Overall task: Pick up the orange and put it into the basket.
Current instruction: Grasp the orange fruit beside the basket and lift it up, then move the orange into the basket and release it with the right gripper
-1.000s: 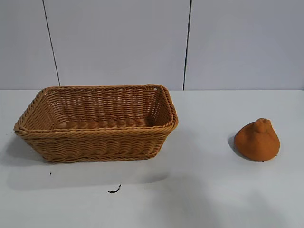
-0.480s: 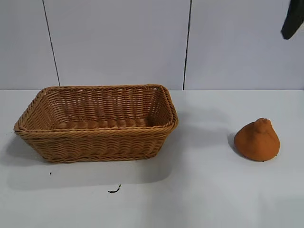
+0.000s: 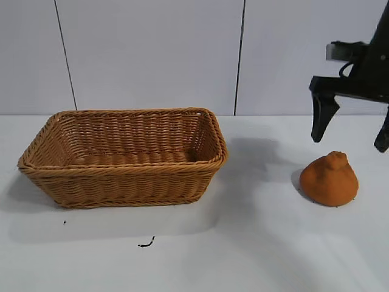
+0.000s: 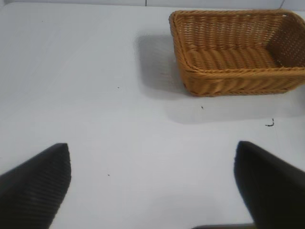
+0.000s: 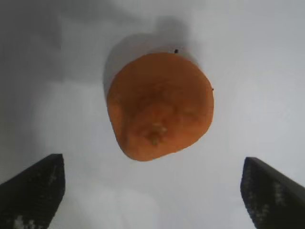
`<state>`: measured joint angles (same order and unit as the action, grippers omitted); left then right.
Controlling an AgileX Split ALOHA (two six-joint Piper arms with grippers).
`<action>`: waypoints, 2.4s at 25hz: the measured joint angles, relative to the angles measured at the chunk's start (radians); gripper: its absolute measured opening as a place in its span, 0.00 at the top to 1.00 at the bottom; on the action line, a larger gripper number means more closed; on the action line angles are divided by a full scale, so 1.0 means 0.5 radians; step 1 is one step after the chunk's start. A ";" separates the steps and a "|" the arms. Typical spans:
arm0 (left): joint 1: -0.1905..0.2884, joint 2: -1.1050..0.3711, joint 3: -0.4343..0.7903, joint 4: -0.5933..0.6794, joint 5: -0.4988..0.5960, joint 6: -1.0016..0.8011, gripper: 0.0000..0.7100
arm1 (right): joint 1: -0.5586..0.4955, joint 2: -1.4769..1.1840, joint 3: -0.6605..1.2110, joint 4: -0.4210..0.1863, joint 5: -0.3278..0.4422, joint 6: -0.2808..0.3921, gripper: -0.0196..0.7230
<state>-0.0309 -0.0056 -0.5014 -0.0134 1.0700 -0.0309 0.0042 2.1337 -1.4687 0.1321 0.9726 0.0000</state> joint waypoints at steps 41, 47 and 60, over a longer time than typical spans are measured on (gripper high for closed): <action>0.000 0.000 0.000 0.000 0.000 0.000 0.06 | 0.610 -0.119 -1.000 -0.216 0.415 0.102 0.90; 0.000 0.000 0.000 0.000 0.000 0.000 0.06 | 0.919 -0.055 -1.004 -0.216 0.246 0.148 0.90; 0.000 0.000 0.000 0.000 0.000 0.000 0.06 | 1.226 0.344 -1.006 -0.118 -0.192 0.252 0.90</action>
<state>-0.0309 -0.0056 -0.5014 -0.0134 1.0700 -0.0309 0.6170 2.3056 -1.9717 0.0729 0.8765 0.1258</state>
